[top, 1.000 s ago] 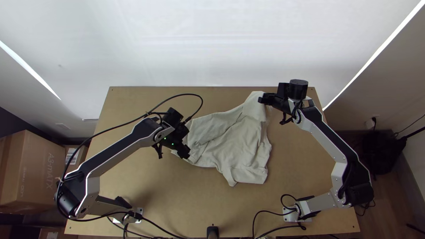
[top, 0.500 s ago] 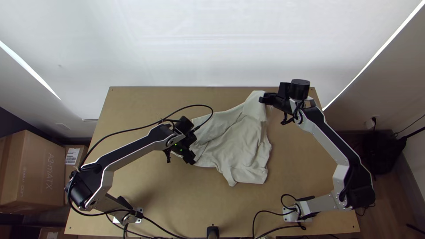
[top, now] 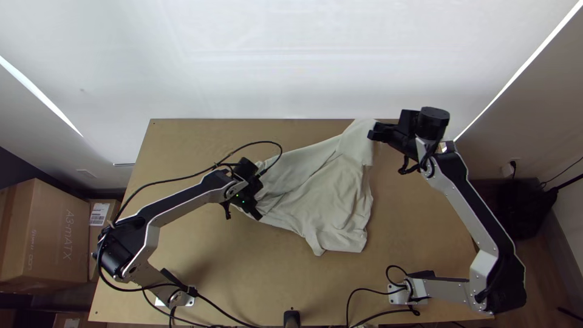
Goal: Fold the t-shirt
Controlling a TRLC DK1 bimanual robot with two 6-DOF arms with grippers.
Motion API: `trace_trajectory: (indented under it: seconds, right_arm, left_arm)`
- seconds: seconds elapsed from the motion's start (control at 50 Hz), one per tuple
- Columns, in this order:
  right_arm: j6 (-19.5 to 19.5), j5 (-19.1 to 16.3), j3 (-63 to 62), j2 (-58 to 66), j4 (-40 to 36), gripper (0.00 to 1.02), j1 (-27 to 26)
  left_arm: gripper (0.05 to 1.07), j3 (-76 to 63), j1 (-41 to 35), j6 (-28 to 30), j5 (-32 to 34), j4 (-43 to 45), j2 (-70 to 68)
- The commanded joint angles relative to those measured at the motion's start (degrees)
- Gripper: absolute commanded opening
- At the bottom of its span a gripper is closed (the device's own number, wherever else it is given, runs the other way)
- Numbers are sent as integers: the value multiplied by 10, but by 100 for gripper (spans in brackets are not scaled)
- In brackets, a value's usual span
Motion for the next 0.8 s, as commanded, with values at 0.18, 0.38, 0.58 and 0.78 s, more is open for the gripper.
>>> trace_trajectory:
  seconds: [0.18,0.38,0.58,0.78]
  right_arm:
    - [-46,17,-7,-17,-9,2,-48]
    - [-66,17,39,3,-18,2,-67]
    - [-81,24,167,57,-52,2,-55]
    - [-96,48,340,97,-46,2,-51]
  left_arm:
    - [8,218,76,-110,28,-21,-70]
    - [8,281,142,-160,27,13,-76]
    - [8,352,191,-198,24,34,-64]
    - [8,438,214,-238,-29,114,-69]
